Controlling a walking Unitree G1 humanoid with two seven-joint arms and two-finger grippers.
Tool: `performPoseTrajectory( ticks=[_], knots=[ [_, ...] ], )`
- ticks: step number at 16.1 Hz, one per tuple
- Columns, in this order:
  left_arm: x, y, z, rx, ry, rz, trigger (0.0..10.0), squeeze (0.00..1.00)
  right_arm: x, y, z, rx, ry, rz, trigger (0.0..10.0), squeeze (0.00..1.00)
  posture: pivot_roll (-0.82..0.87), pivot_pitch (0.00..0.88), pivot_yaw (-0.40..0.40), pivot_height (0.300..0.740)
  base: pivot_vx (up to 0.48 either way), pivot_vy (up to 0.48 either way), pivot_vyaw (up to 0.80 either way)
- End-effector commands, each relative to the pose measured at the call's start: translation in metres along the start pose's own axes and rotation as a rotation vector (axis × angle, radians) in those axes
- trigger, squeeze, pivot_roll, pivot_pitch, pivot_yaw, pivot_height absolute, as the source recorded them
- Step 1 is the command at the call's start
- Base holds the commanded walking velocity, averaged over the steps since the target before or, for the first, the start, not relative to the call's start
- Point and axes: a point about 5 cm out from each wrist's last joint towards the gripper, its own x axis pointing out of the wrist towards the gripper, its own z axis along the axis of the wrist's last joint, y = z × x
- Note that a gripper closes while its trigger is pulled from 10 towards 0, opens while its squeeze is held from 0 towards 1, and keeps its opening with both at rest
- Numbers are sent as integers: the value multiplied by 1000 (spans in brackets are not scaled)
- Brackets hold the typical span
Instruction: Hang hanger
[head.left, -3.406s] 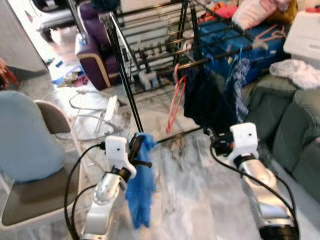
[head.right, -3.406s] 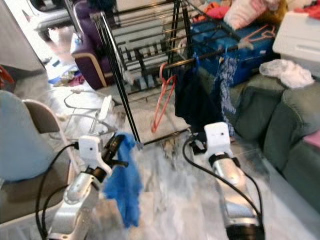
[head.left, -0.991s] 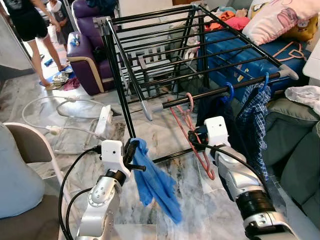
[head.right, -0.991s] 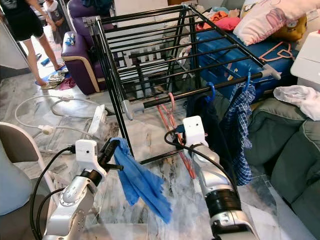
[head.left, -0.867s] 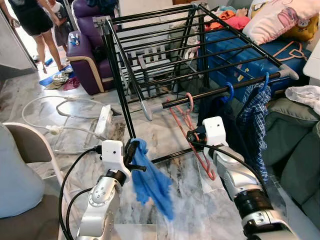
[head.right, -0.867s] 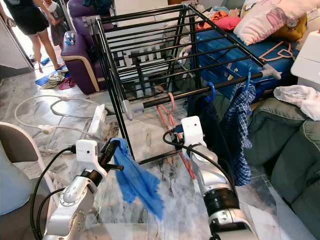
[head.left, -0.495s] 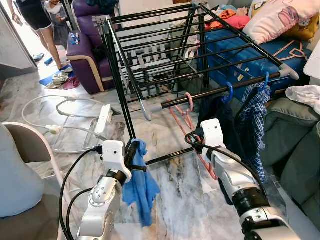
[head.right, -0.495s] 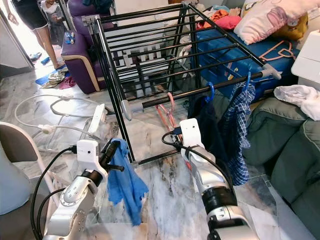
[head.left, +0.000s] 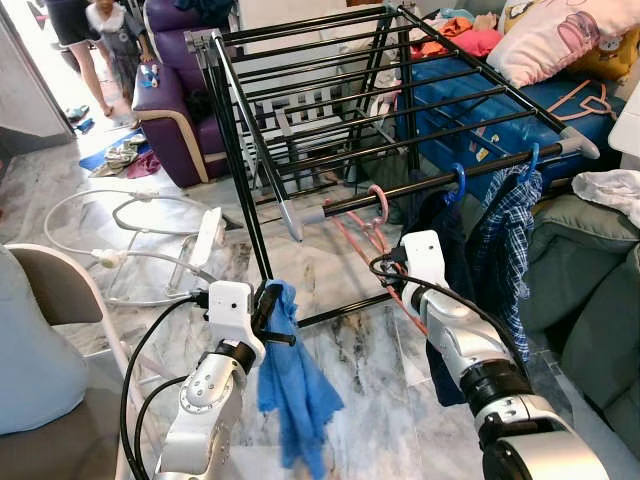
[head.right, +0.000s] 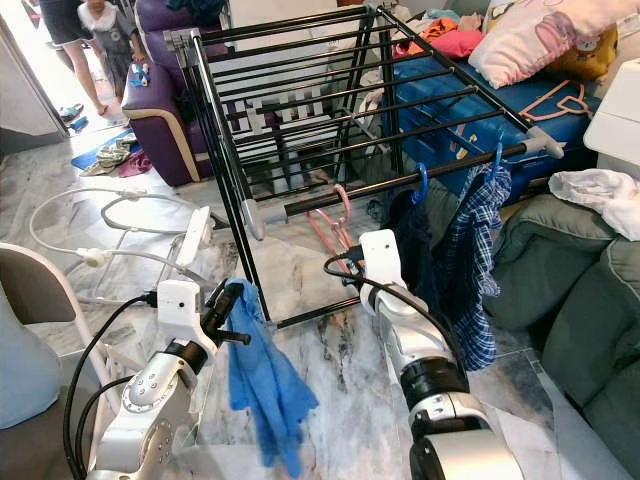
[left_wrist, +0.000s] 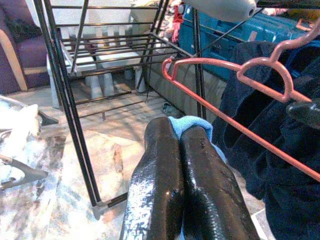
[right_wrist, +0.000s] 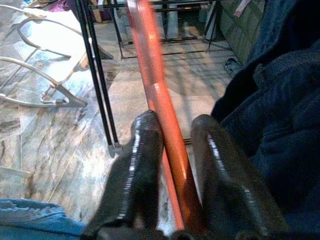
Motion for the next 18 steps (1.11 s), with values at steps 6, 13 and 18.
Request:
performPoseTrajectory(
  ticks=[6, 13, 18],
  knots=[
    [2, 1, 0, 19, 21, 0, 10000, 0, 5, 0, -1, -6, 31, -15, 0, 0, -126, 0, 77, 740, 0, 0, 0],
    [2, 0, -3, 26, 40, -2, 10000, 0, 6, -4, 4, -17, -8, -32, 0, 0, -129, 0, 79, 740, 0, 0, 0],
    [3, 7, -3, 45, 42, 68, 10000, 0, -6, -4, 23, -18, -205, -14, 0, 0, -129, 0, 75, 740, 0, 0, 0]
  ],
)
